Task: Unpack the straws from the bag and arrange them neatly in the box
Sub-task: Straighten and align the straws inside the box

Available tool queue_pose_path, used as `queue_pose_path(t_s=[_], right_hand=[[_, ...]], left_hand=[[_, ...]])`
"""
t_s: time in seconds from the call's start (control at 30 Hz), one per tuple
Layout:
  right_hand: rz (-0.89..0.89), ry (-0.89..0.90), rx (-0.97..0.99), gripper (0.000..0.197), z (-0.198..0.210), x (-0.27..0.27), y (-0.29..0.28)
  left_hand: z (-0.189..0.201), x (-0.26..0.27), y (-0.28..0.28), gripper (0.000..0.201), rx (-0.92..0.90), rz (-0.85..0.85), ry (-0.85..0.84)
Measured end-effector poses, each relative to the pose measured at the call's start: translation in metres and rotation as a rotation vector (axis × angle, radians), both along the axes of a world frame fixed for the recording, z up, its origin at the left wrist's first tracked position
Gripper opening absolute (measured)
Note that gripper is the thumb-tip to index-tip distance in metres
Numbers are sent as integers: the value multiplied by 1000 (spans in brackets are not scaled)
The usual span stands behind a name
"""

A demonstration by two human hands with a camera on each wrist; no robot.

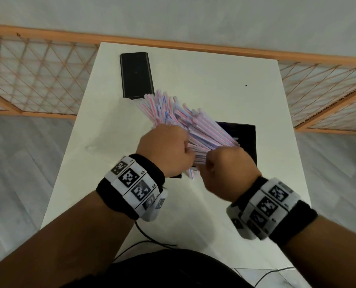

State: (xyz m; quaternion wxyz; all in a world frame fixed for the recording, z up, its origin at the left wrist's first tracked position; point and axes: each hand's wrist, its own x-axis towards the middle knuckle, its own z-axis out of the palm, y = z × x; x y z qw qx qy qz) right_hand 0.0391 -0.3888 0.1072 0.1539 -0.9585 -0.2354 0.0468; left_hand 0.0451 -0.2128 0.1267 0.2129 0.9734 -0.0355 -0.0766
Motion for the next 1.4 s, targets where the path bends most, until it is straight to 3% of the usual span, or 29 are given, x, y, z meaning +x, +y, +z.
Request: queue_pose_path(t_s=[0.07,0.17,0.23,0.33,0.43,0.53,0.63,0.8,0.97,1.1,1.2,1.3,1.4], right_hand=[[4,-36,32,31,-3,-17,0],[-22,-54,-91,29,-17,-22,-7],[-21,-54,-132,26,-26,-20,-9],[-26,192,-242,20,-46,-17,-5],[-185,488,-266,44,-81,-10,-2],[-450,598,-79,54,-110,-2,7],[-629,674,129,39,-125,-1,16],[-772,652,271,26,-139,-2,13],[-740,615,259,13,-147,-1,6],[-581,647,58,23,-143,-4,3],[-630,592,108,33,-140,-3,8],[-643,626,200,21,-139,-1,16],[-564,673,91,20,-138,-3,12]], left_hand=[[1,3,2,19,73,-101,70],[3,5,3,24,139,-190,110],[3,8,5,16,137,-218,156],[-1,15,5,13,64,-202,193],[-4,19,3,17,22,-160,198],[-7,19,3,28,-5,-121,188],[-10,19,5,27,-11,-110,192],[-11,20,5,25,-20,-122,210],[-12,19,6,25,-24,-129,210],[-12,18,7,25,-26,-135,211],[-13,18,8,24,-33,-134,202],[-13,18,8,24,-27,-140,200],[-14,18,8,24,-16,-151,195]])
